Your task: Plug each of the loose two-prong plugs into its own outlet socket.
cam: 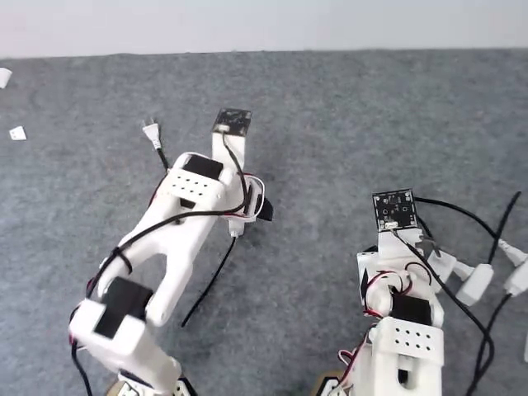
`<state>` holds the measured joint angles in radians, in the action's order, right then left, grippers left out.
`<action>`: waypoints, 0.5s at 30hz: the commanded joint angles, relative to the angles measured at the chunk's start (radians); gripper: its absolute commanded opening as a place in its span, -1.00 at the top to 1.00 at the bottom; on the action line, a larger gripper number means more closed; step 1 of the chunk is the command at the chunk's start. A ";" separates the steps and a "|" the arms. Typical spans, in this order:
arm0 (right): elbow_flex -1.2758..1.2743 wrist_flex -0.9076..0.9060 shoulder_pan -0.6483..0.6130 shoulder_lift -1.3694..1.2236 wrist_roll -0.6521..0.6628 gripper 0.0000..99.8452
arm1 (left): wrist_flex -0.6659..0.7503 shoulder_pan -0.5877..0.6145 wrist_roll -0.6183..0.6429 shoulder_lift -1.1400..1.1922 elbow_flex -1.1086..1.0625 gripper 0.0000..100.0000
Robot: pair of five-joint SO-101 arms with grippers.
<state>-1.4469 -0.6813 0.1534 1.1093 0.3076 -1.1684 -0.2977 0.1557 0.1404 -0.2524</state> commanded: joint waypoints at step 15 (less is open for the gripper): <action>0.009 0.002 -0.005 0.012 0.011 0.89 | 0.135 -0.063 -0.488 0.130 0.058 0.97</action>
<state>-1.4469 -0.6813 0.1534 1.1093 0.3076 -1.0932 -0.3775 -0.3261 0.2616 -0.2355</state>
